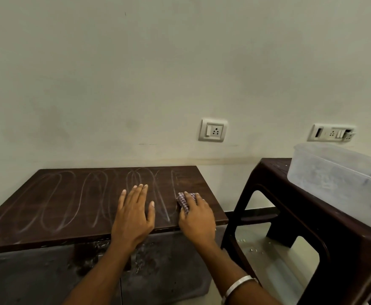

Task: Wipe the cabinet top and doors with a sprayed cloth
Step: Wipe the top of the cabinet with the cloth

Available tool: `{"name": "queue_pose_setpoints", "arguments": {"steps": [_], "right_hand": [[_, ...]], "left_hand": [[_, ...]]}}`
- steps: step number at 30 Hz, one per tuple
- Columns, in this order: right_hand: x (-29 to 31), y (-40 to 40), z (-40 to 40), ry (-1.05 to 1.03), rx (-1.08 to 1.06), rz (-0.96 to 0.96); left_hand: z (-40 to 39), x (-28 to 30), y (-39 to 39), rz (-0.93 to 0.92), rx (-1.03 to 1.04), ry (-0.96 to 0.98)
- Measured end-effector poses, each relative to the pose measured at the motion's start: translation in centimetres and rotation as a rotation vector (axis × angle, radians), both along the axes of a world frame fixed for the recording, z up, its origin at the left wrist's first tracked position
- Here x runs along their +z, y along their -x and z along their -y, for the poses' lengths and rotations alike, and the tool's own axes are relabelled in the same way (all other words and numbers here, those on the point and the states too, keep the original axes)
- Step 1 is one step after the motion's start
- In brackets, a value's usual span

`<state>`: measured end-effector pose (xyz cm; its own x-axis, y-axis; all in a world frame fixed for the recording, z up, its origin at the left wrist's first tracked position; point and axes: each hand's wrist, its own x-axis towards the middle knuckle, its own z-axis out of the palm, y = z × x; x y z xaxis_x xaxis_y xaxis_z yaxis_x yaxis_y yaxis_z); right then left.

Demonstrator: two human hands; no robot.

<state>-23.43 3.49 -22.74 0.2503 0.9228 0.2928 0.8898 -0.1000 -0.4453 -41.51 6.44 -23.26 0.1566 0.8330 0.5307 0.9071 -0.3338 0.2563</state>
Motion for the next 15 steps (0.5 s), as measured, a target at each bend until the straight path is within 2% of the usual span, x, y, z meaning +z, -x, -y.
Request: {"name": "queue_pose_setpoints", "arguments": {"steps": [4, 9, 15], "right_hand": [[0.3, -1.2, 0.6, 0.012, 0.040, 0.000], [0.5, -4.2, 1.4, -0.020, -0.103, -0.050], [0.7, -1.3, 1.5, 0.011, -0.123, -0.041]], "left_hand": [[0.0, 0.0, 1.6, 0.004, 0.035, 0.000], [0.0, 0.2, 3.1, 0.006, 0.028, -0.004], [0.2, 0.2, 5.1, -0.014, 0.052, 0.009]]}}
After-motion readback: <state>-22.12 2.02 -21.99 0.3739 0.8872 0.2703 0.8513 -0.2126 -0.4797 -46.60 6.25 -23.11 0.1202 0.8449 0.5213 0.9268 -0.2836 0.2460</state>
